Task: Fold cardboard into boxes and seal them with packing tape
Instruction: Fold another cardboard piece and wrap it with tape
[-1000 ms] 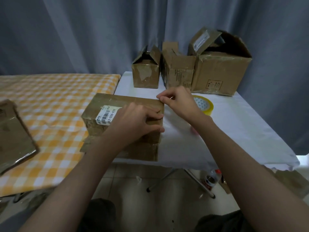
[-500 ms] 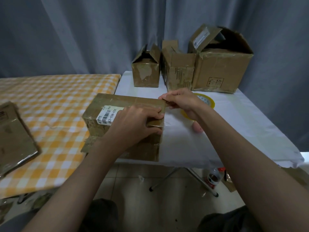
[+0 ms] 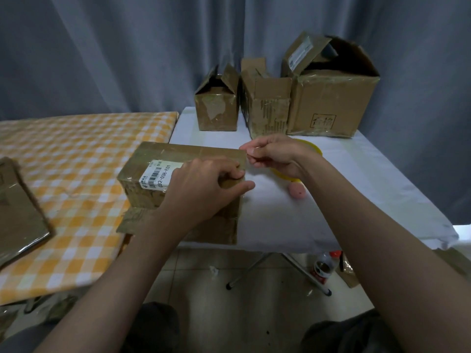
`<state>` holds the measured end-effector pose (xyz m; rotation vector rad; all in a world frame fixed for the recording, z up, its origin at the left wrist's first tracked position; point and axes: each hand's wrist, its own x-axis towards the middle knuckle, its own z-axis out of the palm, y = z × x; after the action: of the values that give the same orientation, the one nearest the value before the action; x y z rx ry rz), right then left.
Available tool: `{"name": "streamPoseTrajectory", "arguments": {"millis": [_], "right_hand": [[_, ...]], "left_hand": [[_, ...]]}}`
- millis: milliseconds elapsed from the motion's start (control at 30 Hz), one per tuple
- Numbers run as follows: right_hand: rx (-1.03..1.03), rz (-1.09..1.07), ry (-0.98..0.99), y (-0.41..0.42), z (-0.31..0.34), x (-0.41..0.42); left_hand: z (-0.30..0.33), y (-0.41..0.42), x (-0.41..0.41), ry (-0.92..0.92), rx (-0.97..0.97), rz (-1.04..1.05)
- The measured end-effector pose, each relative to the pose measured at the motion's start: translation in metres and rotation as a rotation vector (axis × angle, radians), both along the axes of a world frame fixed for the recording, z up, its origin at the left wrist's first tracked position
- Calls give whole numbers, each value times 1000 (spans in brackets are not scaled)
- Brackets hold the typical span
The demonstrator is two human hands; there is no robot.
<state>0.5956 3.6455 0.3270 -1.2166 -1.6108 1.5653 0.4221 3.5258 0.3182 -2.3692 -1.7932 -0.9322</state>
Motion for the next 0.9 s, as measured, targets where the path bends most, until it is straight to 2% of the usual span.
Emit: {"name": "streamPoseTrajectory", "arguments": {"millis": [100, 267, 433, 667, 767, 900], "right_hand": [[13, 1, 14, -3, -2, -3], [151, 18, -35, -8, -5, -6], [313, 39, -122, -13, -6, -2], [480, -188, -171, -25, -15, -9], [473, -246, -170, -30, -17, -8], [302, -257, -31, -43, -15, -6]], "left_hand": [[-1, 1, 0, -21, -4, -8], [-1, 3, -3, -21, -30, -18], [-5, 1, 9, -12, 27, 91], [-12, -8, 37, 79, 152, 245], [-16, -10, 37, 97, 178, 263], [-16, -10, 28, 97, 143, 188]]}}
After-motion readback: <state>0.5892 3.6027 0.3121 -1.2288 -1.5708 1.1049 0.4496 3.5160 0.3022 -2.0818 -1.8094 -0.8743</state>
